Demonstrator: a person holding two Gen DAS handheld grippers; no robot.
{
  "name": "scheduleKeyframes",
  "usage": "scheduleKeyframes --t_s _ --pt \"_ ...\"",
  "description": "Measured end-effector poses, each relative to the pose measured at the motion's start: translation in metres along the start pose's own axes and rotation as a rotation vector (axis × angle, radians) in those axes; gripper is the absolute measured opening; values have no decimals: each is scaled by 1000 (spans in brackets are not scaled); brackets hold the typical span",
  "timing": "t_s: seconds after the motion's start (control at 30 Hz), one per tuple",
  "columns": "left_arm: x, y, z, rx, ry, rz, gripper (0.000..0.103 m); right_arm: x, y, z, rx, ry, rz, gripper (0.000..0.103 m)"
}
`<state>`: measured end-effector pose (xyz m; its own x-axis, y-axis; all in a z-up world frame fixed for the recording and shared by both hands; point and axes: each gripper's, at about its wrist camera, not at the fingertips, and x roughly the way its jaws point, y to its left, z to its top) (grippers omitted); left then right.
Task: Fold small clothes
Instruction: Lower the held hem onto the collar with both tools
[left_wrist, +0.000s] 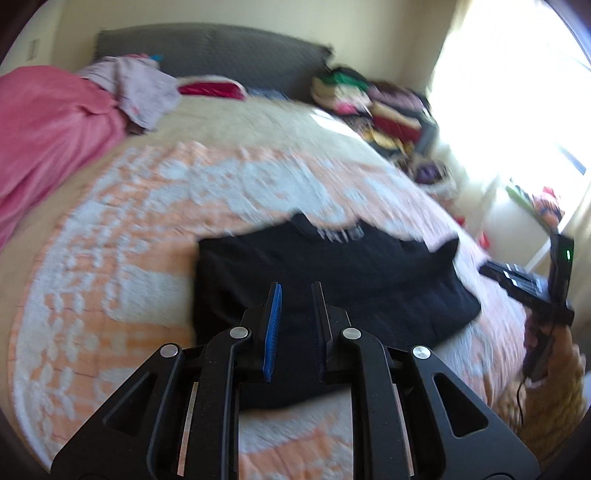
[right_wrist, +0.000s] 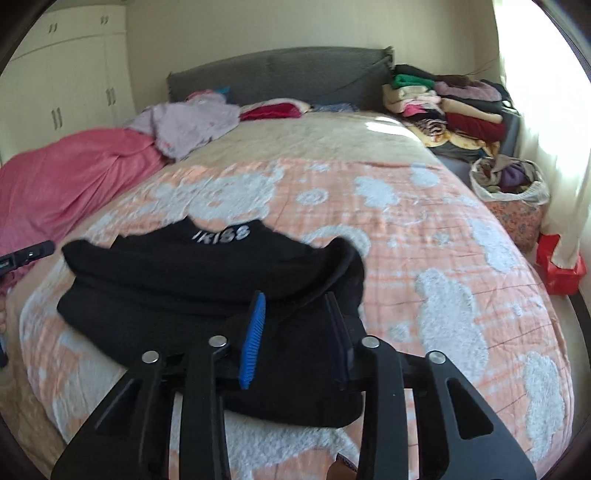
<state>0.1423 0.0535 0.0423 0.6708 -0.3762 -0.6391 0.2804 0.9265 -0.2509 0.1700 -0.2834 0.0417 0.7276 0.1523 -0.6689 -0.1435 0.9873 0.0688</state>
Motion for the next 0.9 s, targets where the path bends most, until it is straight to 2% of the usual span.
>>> scheduleKeyframes --t_s 0.17,0.27,0.43,0.67,0.9 --pt "33 -23 -23 74 106 -1 8 23 23 -12 -53 75 15 29" --pt "50 -24 -30 103 140 50 8 39 27 -16 -69 110 -13 29" --pt "68 -21 -30 150 154 95 8 66 22 -20 -55 167 -50 29" --pt "89 -13 -15 182 169 148 11 85 17 -9 -37 169 -47 29" --pt "103 -2 2 158 168 158 11 98 15 5 -36 163 -60 29"
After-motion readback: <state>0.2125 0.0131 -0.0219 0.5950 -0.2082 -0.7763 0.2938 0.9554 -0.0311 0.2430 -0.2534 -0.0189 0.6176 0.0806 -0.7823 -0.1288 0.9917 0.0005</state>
